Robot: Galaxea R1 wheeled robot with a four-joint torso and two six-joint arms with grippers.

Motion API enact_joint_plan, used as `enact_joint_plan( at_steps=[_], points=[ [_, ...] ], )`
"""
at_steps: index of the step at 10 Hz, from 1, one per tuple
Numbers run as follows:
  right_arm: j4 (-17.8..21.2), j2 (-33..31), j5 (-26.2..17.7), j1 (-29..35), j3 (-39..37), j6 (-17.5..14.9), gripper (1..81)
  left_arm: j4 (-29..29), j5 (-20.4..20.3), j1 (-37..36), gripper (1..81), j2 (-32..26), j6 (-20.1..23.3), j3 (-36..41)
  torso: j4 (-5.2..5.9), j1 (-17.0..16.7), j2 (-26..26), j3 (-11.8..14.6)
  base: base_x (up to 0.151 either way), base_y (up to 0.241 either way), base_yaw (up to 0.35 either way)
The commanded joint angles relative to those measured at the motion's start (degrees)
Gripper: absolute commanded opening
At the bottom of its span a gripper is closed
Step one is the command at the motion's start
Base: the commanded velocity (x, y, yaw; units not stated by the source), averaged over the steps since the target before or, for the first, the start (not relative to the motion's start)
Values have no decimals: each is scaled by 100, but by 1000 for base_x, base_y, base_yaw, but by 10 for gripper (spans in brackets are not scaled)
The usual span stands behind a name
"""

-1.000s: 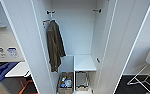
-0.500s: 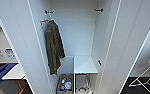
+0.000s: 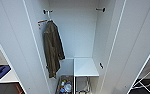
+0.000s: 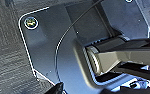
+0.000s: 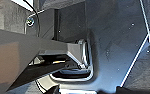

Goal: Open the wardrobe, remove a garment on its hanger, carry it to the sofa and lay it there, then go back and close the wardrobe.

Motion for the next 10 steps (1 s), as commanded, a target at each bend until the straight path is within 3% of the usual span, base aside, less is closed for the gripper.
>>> enact_joint_plan(
  at_steps=[1, 7, 10],
  points=[
    [-27, 53, -288, 155, 12, -13, 811, -72, 343, -219, 811, 3, 10, 13, 0, 0, -2, 0, 123, 0, 0],
    [-27, 80, -331, 164, 4, -13, 811, -81, 343, -219, 811, 3, 2, 13, 0, 5, 0, 0, 101, 0, 0],
    [-18, 71, -332, 182, 21, -22, 811, -81, 361, -219, 811, 3, 2, 13, 0, 13, 2, 0, 0, 0, 0]
  ],
)
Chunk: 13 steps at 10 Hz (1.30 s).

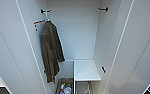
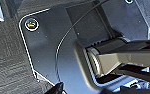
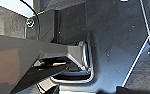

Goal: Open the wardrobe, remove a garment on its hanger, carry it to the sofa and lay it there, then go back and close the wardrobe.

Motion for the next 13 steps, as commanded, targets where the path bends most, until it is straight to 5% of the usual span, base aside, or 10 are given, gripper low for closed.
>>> enact_joint_plan(
  at_steps=[1, 5, 9, 11, 13],
  points=[
    [-47, 42, -279, 131, 44, -31, 811, -41, 367, -204, 811, 33, -10, 13, 0, 0, 0, 0, 0, 0, 0],
    [-56, -511, -200, 113, 799, -31, 811, -58, 385, -170, 811, -345, 17, 399, 0, -2, 0, 0, 0, 0, 0],
    [-38, -2304, -104, 280, 3058, 40, 811, -348, -195, -38, 811, -2252, -71, 2974, 0, -2, 0, 0, 0, 0, 0],
    [23, -3153, 377, 394, 3627, 109, 811, -636, -465, -98, 811, -3371, -80, 4296, 0, -2, 0, 0, 0, 0, 0],
    [41, -3830, 763, 517, 3744, 539, 811, -1111, -1229, -125, 811, -4269, -124, 4941, 0, -2, 2, 0, 0, 0, 0]
  ],
)
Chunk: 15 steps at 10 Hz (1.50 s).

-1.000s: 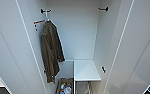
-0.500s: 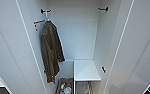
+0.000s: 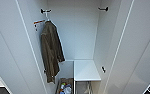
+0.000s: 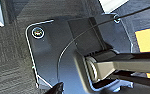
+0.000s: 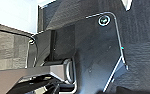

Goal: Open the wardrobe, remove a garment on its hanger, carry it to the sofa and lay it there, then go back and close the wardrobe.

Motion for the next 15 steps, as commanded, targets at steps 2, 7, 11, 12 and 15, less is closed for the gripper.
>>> enact_joint_plan(
  at_steps=[2, 7, 11, 12, 15],
  points=[
    [56, -1640, 1063, 398, 592, 884, 811, -1016, -1098, -139, 811, -2510, -258, 1826, 0, 0, 0, 0, 0, 0, 0],
    [11, -2433, 1715, 960, -119, 2125, 811, -981, -1389, -736, 811, -4288, -1516, 2258, 0, 2, 0, 0, 0, 0, 0],
    [-111, -2758, 2163, 1786, -41, 3372, 811, -964, -1231, -1887, 811, -4623, -2432, 2143, 0, 0, 0, 0, 0, 0, 0],
    [-417, -2889, 2190, 2128, 81, 3977, 811, -955, -916, -2186, 811, -4728, -2598, 2126, 0, 2, 0, 0, 0, 0, 0],
    [-1025, -3101, 2199, 2885, 205, 5290, 811, -999, -554, -2812, 811, -4825, -2871, 2011, 0, 4, 2, -7, 0, 0, 0]
  ],
)
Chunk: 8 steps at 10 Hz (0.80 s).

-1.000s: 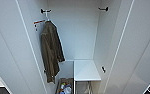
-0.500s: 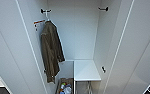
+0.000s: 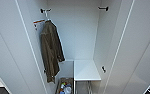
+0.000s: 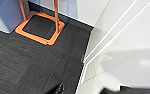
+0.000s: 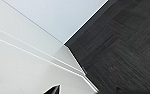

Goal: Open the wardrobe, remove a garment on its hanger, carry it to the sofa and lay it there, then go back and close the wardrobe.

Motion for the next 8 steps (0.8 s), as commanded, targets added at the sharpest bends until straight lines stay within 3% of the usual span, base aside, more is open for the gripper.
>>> enact_joint_plan(
  at_steps=[1, 2, 3, 5, 7, 8],
  points=[
    [-825, -669, 142, 1191, 136, 1403, 811, -93, 604, -1020, 811, -517, -560, -414, 0, 0, 0, 0, 0, 0, 0],
    [-1122, -661, 151, 1498, 267, 1909, 811, -84, 892, -1310, 811, -465, -709, -536, 0, 2, 2, -2, 0, 0, 0],
    [-1177, -635, 151, 1753, 320, 2201, 811, -93, 1175, -1583, 811, -403, -727, -572, 0, 2, 5, -2, 0, 0, 0],
    [-1359, -477, 151, 2377, 442, 2561, 811, -101, 1509, -1891, 811, -229, -771, -572, 0, 5, 7, -4, 0, 0, 0],
    [-1816, -353, 159, 2755, 757, 3018, 811, -101, 1579, -1901, 811, 0, -780, -502, 0, 7, 11, -6, 0, 0, 0],
    [-2036, -249, 299, 2739, 986, 3099, 811, -93, 1658, -1892, 811, 123, -771, -475, 0, 9, 11, -9, 0, 0, 0]
  ],
)
